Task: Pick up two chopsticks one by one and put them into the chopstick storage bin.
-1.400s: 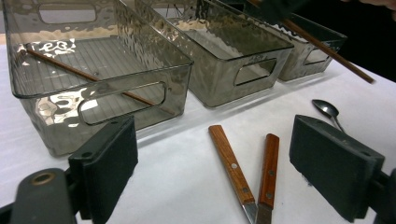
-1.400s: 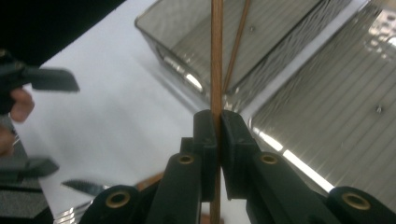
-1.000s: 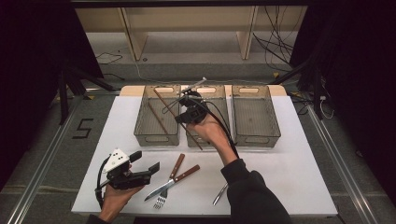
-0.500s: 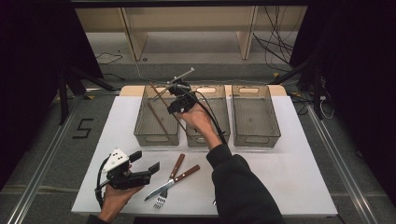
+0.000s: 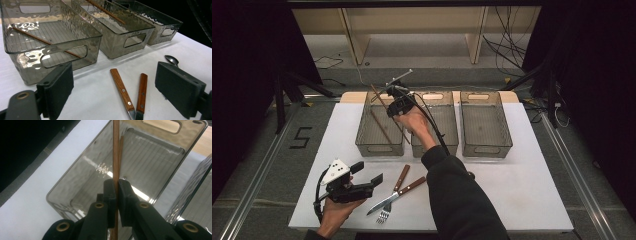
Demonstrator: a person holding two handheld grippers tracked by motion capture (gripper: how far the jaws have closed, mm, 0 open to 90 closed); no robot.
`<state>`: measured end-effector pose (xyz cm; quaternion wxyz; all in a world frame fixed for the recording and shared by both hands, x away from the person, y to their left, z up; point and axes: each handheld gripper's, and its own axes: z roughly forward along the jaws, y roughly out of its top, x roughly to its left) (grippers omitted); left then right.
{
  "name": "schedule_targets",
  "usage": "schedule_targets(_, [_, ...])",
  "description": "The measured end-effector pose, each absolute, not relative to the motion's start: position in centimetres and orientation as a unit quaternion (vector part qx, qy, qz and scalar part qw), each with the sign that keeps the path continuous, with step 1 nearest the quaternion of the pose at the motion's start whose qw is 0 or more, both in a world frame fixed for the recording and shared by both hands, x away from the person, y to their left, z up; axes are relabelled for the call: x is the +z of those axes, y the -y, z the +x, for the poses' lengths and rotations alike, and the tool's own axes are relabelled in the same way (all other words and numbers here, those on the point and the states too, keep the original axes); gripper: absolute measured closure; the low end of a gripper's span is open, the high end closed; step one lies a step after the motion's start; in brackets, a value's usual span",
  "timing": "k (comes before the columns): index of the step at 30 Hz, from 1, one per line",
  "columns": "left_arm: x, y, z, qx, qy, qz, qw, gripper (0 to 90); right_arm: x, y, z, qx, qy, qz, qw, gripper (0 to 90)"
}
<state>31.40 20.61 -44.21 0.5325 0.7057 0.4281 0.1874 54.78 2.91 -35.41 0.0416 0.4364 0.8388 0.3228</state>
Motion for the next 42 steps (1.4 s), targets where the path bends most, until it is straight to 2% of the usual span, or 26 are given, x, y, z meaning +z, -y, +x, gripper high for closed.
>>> schedule_targets(42, [-44.3,-20.5,31.5,0.184,-0.425,0.707,0.535,14.9,-37.3,-5.4,57.1,0.301,-0.835,0.459,0.049,85.8])
